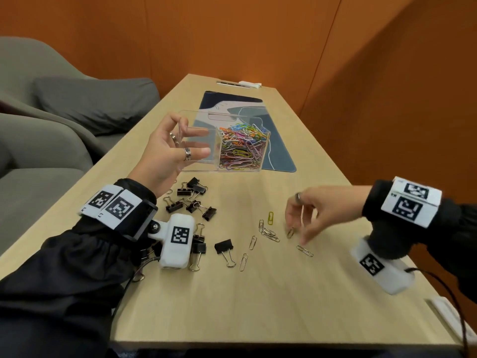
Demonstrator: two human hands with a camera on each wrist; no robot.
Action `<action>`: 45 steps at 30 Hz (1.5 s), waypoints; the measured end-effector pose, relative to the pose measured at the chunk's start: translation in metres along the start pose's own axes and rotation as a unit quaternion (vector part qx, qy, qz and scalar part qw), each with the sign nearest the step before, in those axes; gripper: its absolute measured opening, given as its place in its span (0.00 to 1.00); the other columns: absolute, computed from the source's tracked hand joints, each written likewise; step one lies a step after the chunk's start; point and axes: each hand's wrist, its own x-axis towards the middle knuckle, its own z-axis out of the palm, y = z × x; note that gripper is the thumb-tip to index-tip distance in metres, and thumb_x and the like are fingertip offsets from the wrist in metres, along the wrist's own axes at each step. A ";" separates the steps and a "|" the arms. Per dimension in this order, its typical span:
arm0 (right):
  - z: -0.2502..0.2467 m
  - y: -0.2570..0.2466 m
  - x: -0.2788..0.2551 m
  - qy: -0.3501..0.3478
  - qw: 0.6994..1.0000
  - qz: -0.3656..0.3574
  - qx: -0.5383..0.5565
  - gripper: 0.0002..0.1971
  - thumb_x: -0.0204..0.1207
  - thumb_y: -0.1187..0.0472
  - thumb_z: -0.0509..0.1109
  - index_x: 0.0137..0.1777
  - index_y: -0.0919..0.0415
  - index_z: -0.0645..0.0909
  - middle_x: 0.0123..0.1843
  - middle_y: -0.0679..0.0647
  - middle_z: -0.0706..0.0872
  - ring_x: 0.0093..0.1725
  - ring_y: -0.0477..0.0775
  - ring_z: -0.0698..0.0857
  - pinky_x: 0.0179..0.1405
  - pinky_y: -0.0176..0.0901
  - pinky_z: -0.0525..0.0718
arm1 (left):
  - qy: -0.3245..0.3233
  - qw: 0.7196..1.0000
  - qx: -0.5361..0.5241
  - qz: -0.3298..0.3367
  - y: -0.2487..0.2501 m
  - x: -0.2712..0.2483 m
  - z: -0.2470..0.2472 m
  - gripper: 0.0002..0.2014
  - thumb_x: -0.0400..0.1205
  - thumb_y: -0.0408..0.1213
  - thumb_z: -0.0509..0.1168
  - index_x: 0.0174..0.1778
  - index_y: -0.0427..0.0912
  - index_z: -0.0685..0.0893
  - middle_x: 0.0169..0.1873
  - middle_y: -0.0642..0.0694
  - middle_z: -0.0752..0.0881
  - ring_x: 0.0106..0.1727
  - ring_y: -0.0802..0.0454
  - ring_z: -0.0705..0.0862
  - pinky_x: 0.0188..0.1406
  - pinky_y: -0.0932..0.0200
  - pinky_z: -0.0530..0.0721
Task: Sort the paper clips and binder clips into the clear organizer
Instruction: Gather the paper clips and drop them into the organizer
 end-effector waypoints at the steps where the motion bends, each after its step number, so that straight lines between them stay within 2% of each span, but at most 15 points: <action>1: 0.008 0.004 0.000 -0.013 1.000 0.011 -0.006 0.16 0.63 0.50 0.82 0.47 0.48 0.80 0.42 0.41 0.85 0.42 0.46 0.85 0.48 0.41 0.82 | 0.000 1.000 0.001 -0.001 0.000 0.000 0.000 0.23 0.69 0.16 0.68 0.37 0.49 0.68 0.57 0.37 0.83 0.52 0.40 0.85 0.46 0.56 0.87; 3: 0.020 0.009 0.002 -0.018 0.999 0.024 -0.014 0.17 0.61 0.47 0.83 0.45 0.48 0.79 0.39 0.42 0.83 0.37 0.41 0.81 0.43 0.34 0.79 | 0.001 1.000 0.005 -0.004 0.000 0.000 0.001 0.22 0.69 0.16 0.68 0.37 0.48 0.68 0.55 0.39 0.84 0.50 0.41 0.86 0.45 0.57 0.87; 5: 0.027 0.011 0.003 -0.005 1.000 0.022 -0.016 0.15 0.63 0.49 0.82 0.41 0.48 0.79 0.38 0.43 0.83 0.33 0.38 0.78 0.39 0.30 0.76 | 0.001 1.000 0.008 -0.005 -0.001 0.000 0.001 0.22 0.69 0.15 0.67 0.37 0.48 0.68 0.54 0.40 0.84 0.49 0.42 0.86 0.43 0.58 0.87; 9: 0.027 0.011 0.005 -0.014 1.000 0.004 0.006 0.08 0.68 0.55 0.79 0.36 0.47 0.81 0.37 0.45 0.86 0.31 0.36 0.79 0.42 0.31 0.78 | 0.001 1.000 0.004 -0.006 -0.001 0.000 0.001 0.22 0.67 0.17 0.69 0.37 0.49 0.68 0.55 0.40 0.85 0.49 0.43 0.87 0.42 0.59 0.86; 14: 0.027 0.014 0.005 -0.009 1.000 -0.012 -0.013 0.09 0.72 0.55 0.76 0.34 0.46 0.80 0.36 0.42 0.84 0.32 0.38 0.78 0.41 0.31 0.76 | 0.000 1.000 -0.002 -0.006 0.000 -0.001 0.001 0.21 0.65 0.21 0.70 0.37 0.49 0.68 0.56 0.39 0.84 0.50 0.43 0.86 0.43 0.58 0.86; 20: 0.025 0.021 0.006 0.026 1.000 -0.006 -0.013 0.12 0.66 0.54 0.80 0.42 0.45 0.78 0.39 0.40 0.82 0.36 0.40 0.79 0.45 0.35 0.78 | 0.000 1.000 0.007 -0.006 0.000 0.000 0.000 0.22 0.70 0.16 0.67 0.37 0.49 0.68 0.56 0.39 0.84 0.51 0.41 0.86 0.46 0.57 0.87; 24: 0.022 0.025 0.004 0.004 1.000 -0.010 0.009 0.07 0.68 0.55 0.79 0.38 0.48 0.82 0.36 0.42 0.87 0.36 0.42 0.82 0.51 0.43 0.82 | -0.001 1.000 0.007 -0.002 -0.001 0.001 -0.001 0.22 0.71 0.15 0.66 0.38 0.49 0.69 0.54 0.42 0.85 0.48 0.44 0.86 0.45 0.57 0.87; 28: 0.021 0.024 0.004 -0.012 0.999 -0.017 -0.026 0.07 0.73 0.54 0.75 0.37 0.47 0.79 0.41 0.45 0.85 0.38 0.43 0.79 0.50 0.42 0.80 | -0.001 1.000 0.008 0.000 -0.001 0.001 -0.001 0.22 0.70 0.15 0.67 0.37 0.49 0.69 0.53 0.43 0.85 0.48 0.44 0.86 0.46 0.56 0.86; 30: 0.021 0.023 0.007 0.002 0.999 -0.026 -0.029 0.08 0.76 0.55 0.73 0.38 0.48 0.77 0.41 0.44 0.86 0.38 0.42 0.80 0.48 0.39 0.79 | 0.000 1.000 0.006 0.000 0.000 0.001 -0.001 0.22 0.70 0.16 0.67 0.37 0.49 0.68 0.53 0.43 0.85 0.48 0.45 0.86 0.46 0.56 0.86; 32: 0.020 0.020 0.012 0.023 0.999 -0.036 -0.008 0.08 0.76 0.57 0.72 0.40 0.48 0.76 0.39 0.43 0.86 0.35 0.39 0.81 0.43 0.32 0.79 | -0.002 1.000 0.005 0.000 -0.001 0.001 -0.001 0.22 0.69 0.17 0.68 0.37 0.49 0.68 0.53 0.43 0.85 0.48 0.45 0.86 0.45 0.57 0.86; 34: 0.018 0.019 0.017 0.029 0.999 -0.034 0.007 0.07 0.75 0.58 0.73 0.46 0.49 0.77 0.39 0.44 0.87 0.35 0.39 0.83 0.42 0.29 0.80 | -0.003 1.000 0.006 -0.002 -0.001 0.000 0.000 0.21 0.67 0.19 0.69 0.38 0.49 0.69 0.53 0.43 0.85 0.48 0.45 0.86 0.46 0.57 0.87; 36: 0.016 0.019 0.021 0.024 0.999 -0.024 -0.003 0.07 0.75 0.58 0.73 0.49 0.50 0.78 0.41 0.47 0.89 0.37 0.42 0.84 0.45 0.32 0.81 | -0.002 1.000 0.006 -0.002 -0.001 0.000 -0.001 0.21 0.67 0.19 0.69 0.38 0.49 0.69 0.52 0.43 0.85 0.48 0.45 0.86 0.46 0.56 0.86; 40: 0.014 0.021 0.023 0.015 0.999 -0.022 -0.025 0.05 0.76 0.57 0.73 0.41 0.48 0.80 0.36 0.42 0.85 0.34 0.41 0.80 0.43 0.32 0.79 | -0.002 1.000 0.003 0.000 0.000 0.001 -0.002 0.22 0.69 0.17 0.68 0.38 0.49 0.68 0.54 0.43 0.85 0.48 0.45 0.86 0.45 0.58 0.86; 42: 0.014 0.021 0.023 0.003 0.999 -0.020 -0.034 0.06 0.77 0.57 0.72 0.40 0.47 0.79 0.36 0.42 0.83 0.34 0.43 0.79 0.43 0.35 0.79 | -0.003 1.000 0.003 -0.001 0.000 0.000 -0.001 0.22 0.68 0.18 0.68 0.38 0.49 0.68 0.54 0.42 0.85 0.49 0.44 0.86 0.44 0.58 0.87; 45: 0.015 0.019 0.023 -0.010 0.998 -0.024 -0.061 0.05 0.79 0.57 0.69 0.42 0.49 0.78 0.42 0.45 0.82 0.39 0.44 0.77 0.46 0.37 0.78 | -0.004 1.000 0.007 -0.002 0.000 0.000 -0.001 0.22 0.69 0.16 0.68 0.38 0.49 0.68 0.54 0.42 0.85 0.47 0.46 0.86 0.43 0.59 0.86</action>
